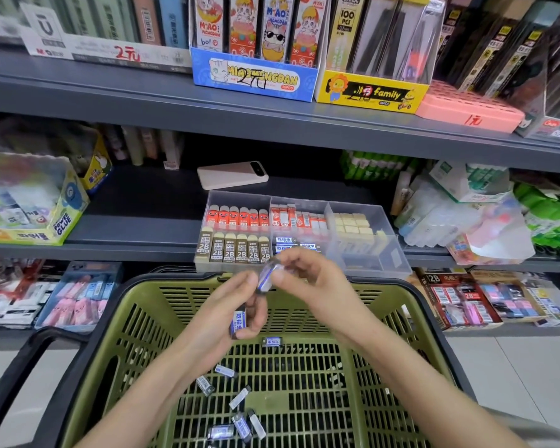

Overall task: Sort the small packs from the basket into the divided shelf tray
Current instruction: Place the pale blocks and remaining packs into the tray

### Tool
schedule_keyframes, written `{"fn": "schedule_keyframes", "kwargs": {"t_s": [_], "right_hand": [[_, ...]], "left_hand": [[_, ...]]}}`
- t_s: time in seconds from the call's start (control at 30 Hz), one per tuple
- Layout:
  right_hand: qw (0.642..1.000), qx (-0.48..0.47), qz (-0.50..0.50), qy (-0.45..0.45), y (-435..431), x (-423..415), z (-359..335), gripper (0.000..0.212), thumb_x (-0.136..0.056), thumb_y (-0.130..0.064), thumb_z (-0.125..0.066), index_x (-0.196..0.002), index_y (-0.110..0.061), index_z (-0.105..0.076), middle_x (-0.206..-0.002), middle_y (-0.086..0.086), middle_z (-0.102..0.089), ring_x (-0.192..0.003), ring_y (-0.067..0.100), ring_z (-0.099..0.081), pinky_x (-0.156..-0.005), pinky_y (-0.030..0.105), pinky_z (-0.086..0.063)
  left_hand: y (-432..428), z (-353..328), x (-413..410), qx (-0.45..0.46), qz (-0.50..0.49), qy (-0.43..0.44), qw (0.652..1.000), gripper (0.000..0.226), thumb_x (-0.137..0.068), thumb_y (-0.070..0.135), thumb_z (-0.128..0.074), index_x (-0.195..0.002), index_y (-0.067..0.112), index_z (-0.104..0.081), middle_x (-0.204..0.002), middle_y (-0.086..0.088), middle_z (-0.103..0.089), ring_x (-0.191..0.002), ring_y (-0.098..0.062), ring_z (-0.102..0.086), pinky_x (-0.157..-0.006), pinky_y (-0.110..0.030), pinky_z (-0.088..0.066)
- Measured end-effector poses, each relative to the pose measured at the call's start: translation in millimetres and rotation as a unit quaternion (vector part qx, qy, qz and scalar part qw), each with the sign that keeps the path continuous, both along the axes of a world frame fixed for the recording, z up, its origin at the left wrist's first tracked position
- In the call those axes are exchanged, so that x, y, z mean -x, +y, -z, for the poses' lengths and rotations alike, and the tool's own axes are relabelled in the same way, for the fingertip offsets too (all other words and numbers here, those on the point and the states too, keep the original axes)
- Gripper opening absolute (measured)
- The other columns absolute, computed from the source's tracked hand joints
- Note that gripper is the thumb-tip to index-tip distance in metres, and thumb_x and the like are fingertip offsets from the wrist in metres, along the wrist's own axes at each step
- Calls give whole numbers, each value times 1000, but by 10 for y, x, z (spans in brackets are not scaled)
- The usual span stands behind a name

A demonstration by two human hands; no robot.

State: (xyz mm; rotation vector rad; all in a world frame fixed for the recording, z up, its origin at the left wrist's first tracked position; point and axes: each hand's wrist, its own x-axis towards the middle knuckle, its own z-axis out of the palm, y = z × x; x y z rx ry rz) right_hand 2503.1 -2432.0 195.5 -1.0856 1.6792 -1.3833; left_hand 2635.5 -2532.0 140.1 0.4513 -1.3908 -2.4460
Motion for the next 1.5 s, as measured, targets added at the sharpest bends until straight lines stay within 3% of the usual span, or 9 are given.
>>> {"fn": "schedule_keyframes", "kwargs": {"t_s": [0.07, 0.17, 0.3, 0.4, 0.7, 0.97, 1.2, 1.37, 1.5], "right_hand": [[997, 39, 52, -48, 7, 204, -64, 12, -89, -18, -60, -99, -15, -55, -86, -1, -71, -83, 13, -66, -78, 24, -53], [980, -23, 137, 141, -53, 604, -181, 11, -88, -21, -63, -94, -21, -54, -82, 2, -68, -74, 19, -67, -65, 27, -49], [851, -226, 35, 472, -226, 874, -89, 18, -83, -36, -68, -98, -26, -67, -86, -4, -67, -90, 17, -63, -69, 26, -42], [796, -262, -40, 544, -326, 854, -44, 17, -82, -35, -68, -96, -25, -70, -93, -5, -68, -93, 16, -60, -71, 25, -40], [855, -200, -14, 478, -189, 895, 79, 19, -84, -20, -68, -102, -25, -72, -103, -8, -69, -84, 5, -44, -75, 20, -30], [901, -220, -38, 372, -190, 897, 34, 16, -86, -13, -64, -98, -18, -73, -98, -7, -69, -94, 9, -59, -87, 22, -45], [912, -207, -26, 354, -188, 884, 56, 27, -84, -3, -64, -105, -18, -70, -97, -4, -67, -81, 4, -56, -66, 2, -38], [888, -189, -6, 420, -153, 792, -67, 21, -90, -16, -60, -108, -18, -69, -107, -5, -69, -94, 8, -59, -92, 25, -44], [965, -38, -41, 258, -17, 514, -243, 22, -88, -23, -63, -110, -28, -66, -100, -15, -66, -89, 0, -58, -80, 12, -41]], "left_hand": [[-7, -5, 11, -29, 2, 5, 1000, 34, -84, 34, -58, -101, 4, -58, -60, -10, -52, -47, -13, -41, -44, -21, -33], [-40, 2, 22, -84, 13, 19, 996, 37, -67, 2, -60, -104, 2, -58, -73, -16, -56, -64, -19, -51, -53, -26, -42], [-67, 30, 33, -84, 6, 13, 996, 56, -57, -14, -53, -111, 2, -55, -89, -17, -64, -84, -24, -61, -69, -31, -50], [-69, -1, 22, -47, -9, 9, 999, 46, -73, -10, -65, -116, 2, -52, -97, -17, -68, -97, -30, -66, -81, -29, -54], [8, -98, 20, 48, -71, -40, 996, 37, -74, 18, -67, -105, 2, -51, -97, -13, -73, -93, -31, -70, -55, -29, -58], [-27, -92, -8, 27, -55, 1, 998, 41, -81, 4, -57, -121, 6, -56, -112, -16, -69, -104, -30, -67, -76, -32, -57], [-37, -115, -6, 50, -79, -9, 996, 45, -77, 7, -62, -120, 7, -52, -110, -13, -70, -100, -29, -68, -71, -29, -57], [-50, -171, 26, 80, -104, -31, 991, 46, -71, 13, -68, -115, 8, -58, -105, -9, -72, -92, -24, -70, -70, -23, -55], [-39, -262, 120, 73, -113, -21, 991, 36, -67, 15, -70, -103, 12, -68, -91, -6, -74, -77, -14, -69, -63, -20, -54]]}}
